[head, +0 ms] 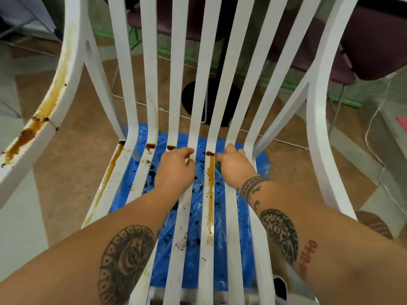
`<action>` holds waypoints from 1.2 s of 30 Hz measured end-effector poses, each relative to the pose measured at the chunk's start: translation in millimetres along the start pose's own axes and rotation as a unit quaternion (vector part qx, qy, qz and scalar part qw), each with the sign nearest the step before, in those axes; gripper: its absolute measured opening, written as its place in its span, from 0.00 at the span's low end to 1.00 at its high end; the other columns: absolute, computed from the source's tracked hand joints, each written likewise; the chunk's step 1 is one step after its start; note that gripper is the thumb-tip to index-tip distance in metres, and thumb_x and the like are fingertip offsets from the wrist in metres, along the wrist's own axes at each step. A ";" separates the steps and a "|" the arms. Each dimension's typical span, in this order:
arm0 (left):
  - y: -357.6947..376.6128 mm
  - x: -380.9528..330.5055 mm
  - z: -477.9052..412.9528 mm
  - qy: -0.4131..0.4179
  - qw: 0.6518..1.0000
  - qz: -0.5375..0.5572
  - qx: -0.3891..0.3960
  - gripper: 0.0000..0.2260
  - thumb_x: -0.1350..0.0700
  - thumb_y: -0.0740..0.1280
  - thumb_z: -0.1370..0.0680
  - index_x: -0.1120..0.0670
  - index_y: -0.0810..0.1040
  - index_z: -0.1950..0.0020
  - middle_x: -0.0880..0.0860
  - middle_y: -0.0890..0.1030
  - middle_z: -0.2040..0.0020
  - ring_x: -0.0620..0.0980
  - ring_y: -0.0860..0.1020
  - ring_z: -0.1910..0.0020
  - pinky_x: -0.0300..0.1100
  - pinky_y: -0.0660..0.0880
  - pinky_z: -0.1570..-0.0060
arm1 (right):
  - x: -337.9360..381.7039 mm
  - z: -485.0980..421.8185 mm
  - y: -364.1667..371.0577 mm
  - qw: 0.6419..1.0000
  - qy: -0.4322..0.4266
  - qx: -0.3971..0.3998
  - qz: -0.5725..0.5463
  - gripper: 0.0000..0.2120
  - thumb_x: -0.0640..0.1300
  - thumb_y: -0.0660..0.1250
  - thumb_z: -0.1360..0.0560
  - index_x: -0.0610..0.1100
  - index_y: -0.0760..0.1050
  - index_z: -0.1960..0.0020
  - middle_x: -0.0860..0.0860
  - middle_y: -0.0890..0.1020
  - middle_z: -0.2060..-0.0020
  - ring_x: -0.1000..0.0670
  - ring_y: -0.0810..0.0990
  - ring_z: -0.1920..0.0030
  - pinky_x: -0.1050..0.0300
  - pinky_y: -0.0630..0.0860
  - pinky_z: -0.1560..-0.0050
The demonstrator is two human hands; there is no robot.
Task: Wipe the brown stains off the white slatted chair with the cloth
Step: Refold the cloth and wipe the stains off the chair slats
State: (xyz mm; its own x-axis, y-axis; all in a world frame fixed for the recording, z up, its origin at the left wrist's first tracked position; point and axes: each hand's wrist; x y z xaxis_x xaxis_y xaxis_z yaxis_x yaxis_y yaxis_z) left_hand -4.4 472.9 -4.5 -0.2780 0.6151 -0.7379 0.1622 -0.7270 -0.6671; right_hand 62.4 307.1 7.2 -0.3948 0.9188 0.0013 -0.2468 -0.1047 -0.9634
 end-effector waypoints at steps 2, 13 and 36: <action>-8.0 -0.6 9.6 -0.003 1.000 0.002 0.007 0.17 0.55 0.64 0.17 0.49 0.75 0.28 0.50 0.78 0.34 0.54 0.73 0.32 0.54 0.75 0.35 | 5.3 17.3 4.0 1.000 0.008 0.011 0.008 0.22 0.26 0.62 0.26 0.47 0.76 0.39 0.43 0.66 0.39 0.36 0.70 0.42 0.47 0.77 0.48; -38.4 -19.8 84.0 -0.085 0.992 0.037 0.091 0.16 0.54 0.59 0.16 0.48 0.73 0.28 0.50 0.79 0.40 0.52 0.80 0.58 0.43 0.76 0.64 | 32.6 137.3 0.6 0.994 0.017 0.097 -0.054 0.22 0.32 0.62 0.24 0.48 0.74 0.33 0.44 0.68 0.38 0.40 0.70 0.39 0.50 0.75 0.40; -122.7 -89.6 201.5 -0.166 0.899 0.349 0.206 0.10 0.61 0.68 0.19 0.56 0.79 0.38 0.57 0.87 0.47 0.56 0.85 0.46 0.52 0.82 0.47 | 11.8 248.5 -113.2 0.607 0.172 0.029 -0.776 0.17 0.52 0.66 0.20 0.40 0.81 0.41 0.44 0.87 0.51 0.43 0.86 0.49 0.49 0.82 0.51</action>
State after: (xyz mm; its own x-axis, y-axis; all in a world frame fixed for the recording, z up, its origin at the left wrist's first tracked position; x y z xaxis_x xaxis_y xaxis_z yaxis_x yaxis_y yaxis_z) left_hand -190.2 445.4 164.1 -0.5227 -0.1112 -0.8452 0.0626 -0.9938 0.0920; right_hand -134.2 235.2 182.9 0.5577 -0.0465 0.8287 -0.1206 0.9833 0.1364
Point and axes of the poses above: each hand's wrist, its own z-axis away from the middle knuckle, its own y-axis out of the palm, x = y × z
